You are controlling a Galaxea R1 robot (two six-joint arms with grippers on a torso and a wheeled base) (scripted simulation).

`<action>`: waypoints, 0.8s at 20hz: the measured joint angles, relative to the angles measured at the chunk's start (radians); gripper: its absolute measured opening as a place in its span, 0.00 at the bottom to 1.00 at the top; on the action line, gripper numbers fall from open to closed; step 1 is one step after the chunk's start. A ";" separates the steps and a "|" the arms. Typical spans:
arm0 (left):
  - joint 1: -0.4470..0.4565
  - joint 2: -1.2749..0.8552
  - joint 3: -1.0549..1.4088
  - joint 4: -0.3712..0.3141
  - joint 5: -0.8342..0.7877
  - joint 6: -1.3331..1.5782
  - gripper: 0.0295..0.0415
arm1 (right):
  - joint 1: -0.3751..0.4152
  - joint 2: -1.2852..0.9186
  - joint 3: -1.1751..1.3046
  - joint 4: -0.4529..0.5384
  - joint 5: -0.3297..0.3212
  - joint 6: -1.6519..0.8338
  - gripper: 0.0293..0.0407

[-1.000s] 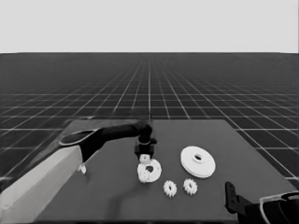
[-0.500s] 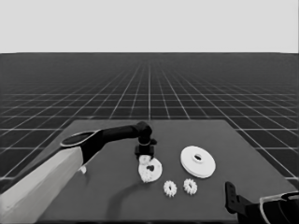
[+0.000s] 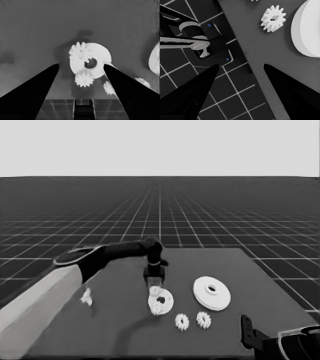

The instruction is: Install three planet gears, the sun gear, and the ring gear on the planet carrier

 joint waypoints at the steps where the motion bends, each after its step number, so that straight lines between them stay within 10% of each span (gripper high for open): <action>1: -0.007 -0.001 0.002 -0.007 0.003 -0.001 0.75 | 0.000 0.000 0.000 0.000 0.000 0.000 0.81; 6: -0.016 -0.001 0.004 -0.017 0.006 -0.002 0.75 | 0.000 0.000 0.000 0.000 0.000 0.000 0.81; 8: -0.195 -0.652 0.875 0.092 -0.535 0.908 0.99 | 0.000 0.000 0.000 0.000 0.000 0.000 0.81; 11: -0.308 -1.186 1.343 0.139 -0.768 1.406 0.77 | 0.000 0.000 0.000 0.000 0.000 0.000 0.81; 16: -0.335 -1.301 1.455 0.150 -0.823 1.524 0.75 | 0.000 0.000 0.000 0.000 0.000 0.000 0.81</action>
